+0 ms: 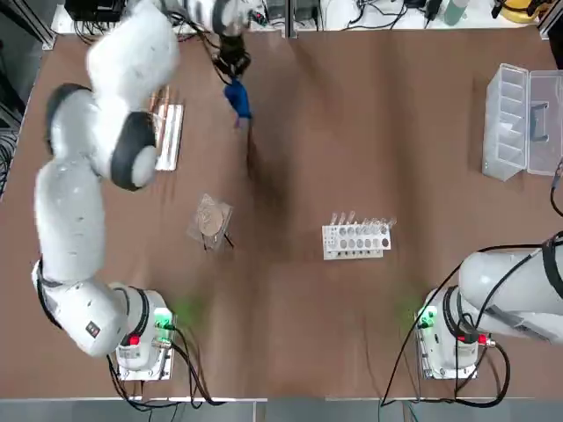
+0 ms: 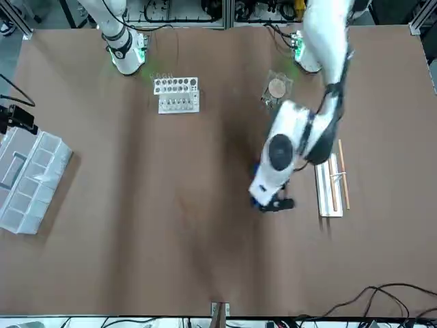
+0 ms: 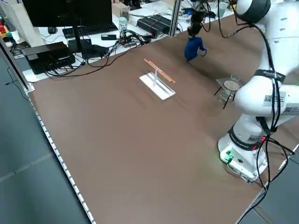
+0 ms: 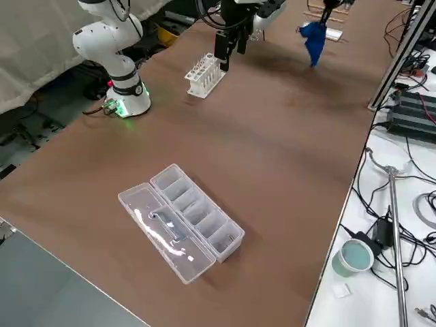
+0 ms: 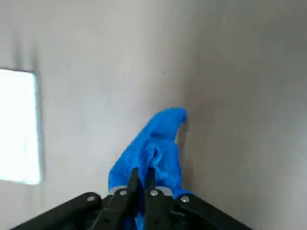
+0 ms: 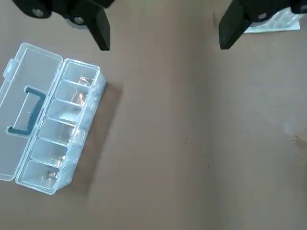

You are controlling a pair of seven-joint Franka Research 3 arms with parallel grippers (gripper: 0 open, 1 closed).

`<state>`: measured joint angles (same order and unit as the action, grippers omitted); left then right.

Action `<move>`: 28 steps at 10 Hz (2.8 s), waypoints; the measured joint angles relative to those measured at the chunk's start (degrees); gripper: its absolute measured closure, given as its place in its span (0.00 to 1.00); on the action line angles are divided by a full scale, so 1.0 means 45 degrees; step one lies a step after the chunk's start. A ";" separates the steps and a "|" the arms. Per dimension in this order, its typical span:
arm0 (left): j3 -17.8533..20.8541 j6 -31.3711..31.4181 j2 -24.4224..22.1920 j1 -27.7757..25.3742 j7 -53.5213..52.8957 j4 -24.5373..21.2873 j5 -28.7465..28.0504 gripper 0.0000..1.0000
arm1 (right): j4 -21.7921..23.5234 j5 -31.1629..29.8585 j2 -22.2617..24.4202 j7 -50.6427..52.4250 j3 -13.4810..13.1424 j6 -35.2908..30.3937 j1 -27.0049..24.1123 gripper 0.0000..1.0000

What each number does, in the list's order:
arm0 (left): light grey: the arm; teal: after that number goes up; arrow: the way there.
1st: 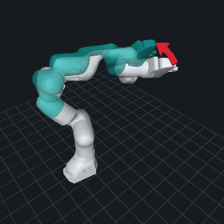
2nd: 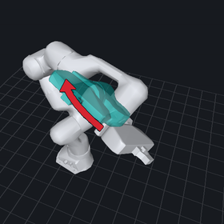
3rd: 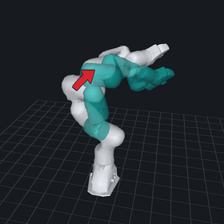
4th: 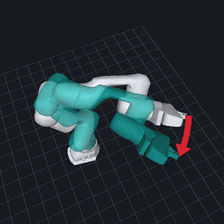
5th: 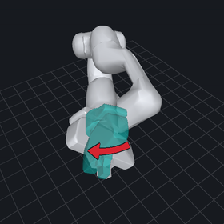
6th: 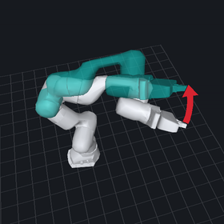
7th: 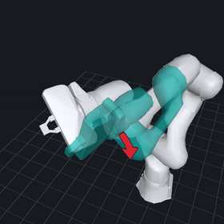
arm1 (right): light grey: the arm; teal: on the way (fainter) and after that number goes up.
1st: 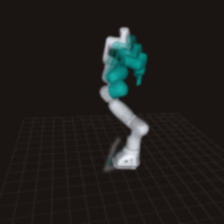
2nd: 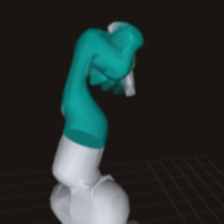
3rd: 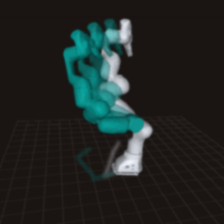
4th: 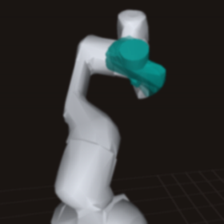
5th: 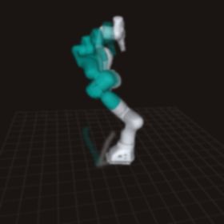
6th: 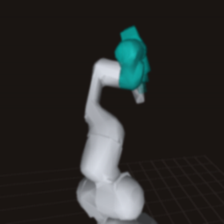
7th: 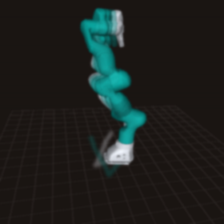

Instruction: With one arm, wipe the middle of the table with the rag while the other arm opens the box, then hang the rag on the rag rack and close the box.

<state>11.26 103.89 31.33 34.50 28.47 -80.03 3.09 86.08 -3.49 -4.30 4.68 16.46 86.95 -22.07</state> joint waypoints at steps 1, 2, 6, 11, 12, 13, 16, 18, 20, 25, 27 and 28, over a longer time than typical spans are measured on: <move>0.0008 -0.0043 -0.1147 -0.0627 -0.0819 -0.1142 -0.0226 0.93 | 0.0003 0.0001 -0.0001 0.0000 0.0003 0.0000 0.0000 0.00; 0.0011 -0.0051 -0.2039 -0.1147 -0.1402 -0.2092 -0.0547 0.93 | 0.0004 0.0002 -0.0002 0.0000 0.0007 0.0000 0.0001 0.00; 0.0017 -0.0422 -0.3641 -0.3064 -0.3657 -0.3530 -0.1818 0.93 | 0.0014 0.0010 -0.0008 0.0000 0.0015 -0.0002 0.0003 0.00; 0.0005 -0.0422 -0.3519 -0.3826 -0.4517 -0.3731 -0.3286 0.93 | 0.0031 0.0013 -0.0057 0.0000 0.0018 -0.0009 0.0005 0.00; 0.0004 -0.0400 -0.3463 -0.3891 -0.4592 -0.3734 -0.3418 0.94 | 0.0031 0.0013 -0.0061 0.0000 0.0016 -0.0010 0.0005 0.00; -0.0020 -0.0293 -0.3285 -0.3871 -0.4594 -0.3726 -0.3587 0.94 | 0.0031 0.0013 -0.0064 0.0000 0.0014 -0.0010 0.0004 0.00; -0.0135 0.0090 -0.2229 -0.3774 -0.4568 -0.2967 -0.3759 0.94 | 0.0033 0.0013 -0.0078 0.0000 0.0013 -0.0010 0.0003 0.00; -0.0148 0.0230 -0.1628 -0.3756 -0.4565 -0.2468 -0.3760 0.94 | 0.0034 0.0013 -0.0082 0.0000 0.0012 -0.0009 0.0003 0.00; -0.0150 0.0436 -0.1133 -0.3756 -0.4564 -0.2405 -0.3761 0.94 | 0.0034 0.0014 -0.0085 0.0000 0.0013 -0.0008 0.0003 0.00; -0.0148 0.1327 -0.0470 -0.3869 -0.4545 -0.2321 -0.3762 0.94 | 0.0034 0.0014 -0.0088 -0.0001 0.0011 -0.0007 0.0003 0.00; -0.0145 0.1369 -0.0267 -0.3926 -0.4475 -0.2325 -0.3762 0.94 | 0.0034 0.0014 -0.0088 -0.0001 0.0011 -0.0007 0.0002 0.00; -0.0144 0.1365 -0.0181 -0.4019 -0.4233 -0.2340 -0.3762 0.94 | 0.0034 0.0014 -0.0088 -0.0001 0.0011 -0.0007 0.0003 0.00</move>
<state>10.62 110.03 30.51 16.42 9.42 -90.56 -13.84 86.24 -3.43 -4.70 4.68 16.51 86.92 -22.06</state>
